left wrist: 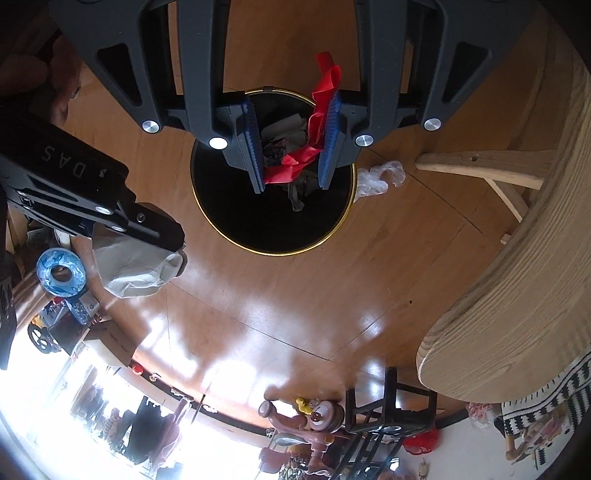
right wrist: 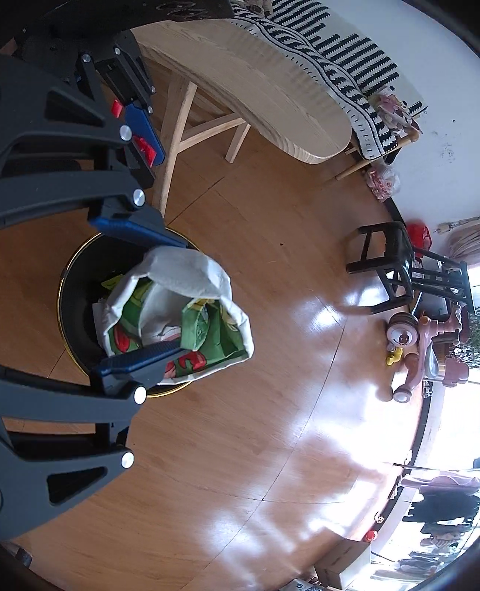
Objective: Collect trash
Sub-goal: 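Carry the red ribbon and snack cup over the black bin with both tools, then open both tools over the bin to drop the ribbon and cup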
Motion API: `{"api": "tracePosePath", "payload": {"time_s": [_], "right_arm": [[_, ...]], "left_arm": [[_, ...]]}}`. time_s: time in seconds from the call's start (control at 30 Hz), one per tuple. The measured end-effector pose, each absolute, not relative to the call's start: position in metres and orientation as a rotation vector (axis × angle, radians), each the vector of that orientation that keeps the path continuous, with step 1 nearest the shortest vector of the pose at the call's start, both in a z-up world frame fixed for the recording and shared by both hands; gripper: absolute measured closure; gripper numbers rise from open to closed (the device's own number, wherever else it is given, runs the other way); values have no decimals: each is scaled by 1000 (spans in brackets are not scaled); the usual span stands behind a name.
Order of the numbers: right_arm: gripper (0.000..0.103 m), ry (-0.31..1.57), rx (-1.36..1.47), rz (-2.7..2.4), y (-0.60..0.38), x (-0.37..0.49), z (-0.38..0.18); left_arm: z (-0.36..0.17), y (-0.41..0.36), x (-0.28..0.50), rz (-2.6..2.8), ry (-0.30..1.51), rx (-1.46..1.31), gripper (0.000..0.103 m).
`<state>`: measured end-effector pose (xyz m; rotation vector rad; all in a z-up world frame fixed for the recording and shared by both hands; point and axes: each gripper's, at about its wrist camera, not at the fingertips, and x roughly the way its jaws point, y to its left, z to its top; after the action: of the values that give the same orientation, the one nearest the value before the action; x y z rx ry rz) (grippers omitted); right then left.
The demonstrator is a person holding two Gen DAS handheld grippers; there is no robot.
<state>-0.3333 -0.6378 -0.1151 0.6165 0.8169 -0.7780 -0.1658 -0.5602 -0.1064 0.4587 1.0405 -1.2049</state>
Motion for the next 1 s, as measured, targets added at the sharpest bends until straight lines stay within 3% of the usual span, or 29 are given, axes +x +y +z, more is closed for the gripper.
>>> {"api": "tracePosePath", "payload": {"time_s": [0.53, 0.57, 0.6, 0.67, 0.7, 1.0], "right_arm": [[52, 816, 649, -789, -647, -338, -118], [48, 813, 652, -791, -647, -339, -118], [40, 812, 654, -794, -647, -339, -118], [36, 797, 654, -804, -648, -342, -116], [36, 795, 656, -806, -649, -343, -116], [36, 783, 667, -818, -649, -347, -114]], "left_arm": [[-113, -567, -164, -1207, 1051, 457, 70], [-114, -568, -164, -1206, 1051, 457, 69], [-115, -568, -163, -1205, 1054, 458, 67], [-115, -569, -164, -1206, 1062, 449, 46], [-114, -569, -164, -1206, 1058, 440, 41], [-112, -568, -167, -1228, 1057, 428, 33]]}}
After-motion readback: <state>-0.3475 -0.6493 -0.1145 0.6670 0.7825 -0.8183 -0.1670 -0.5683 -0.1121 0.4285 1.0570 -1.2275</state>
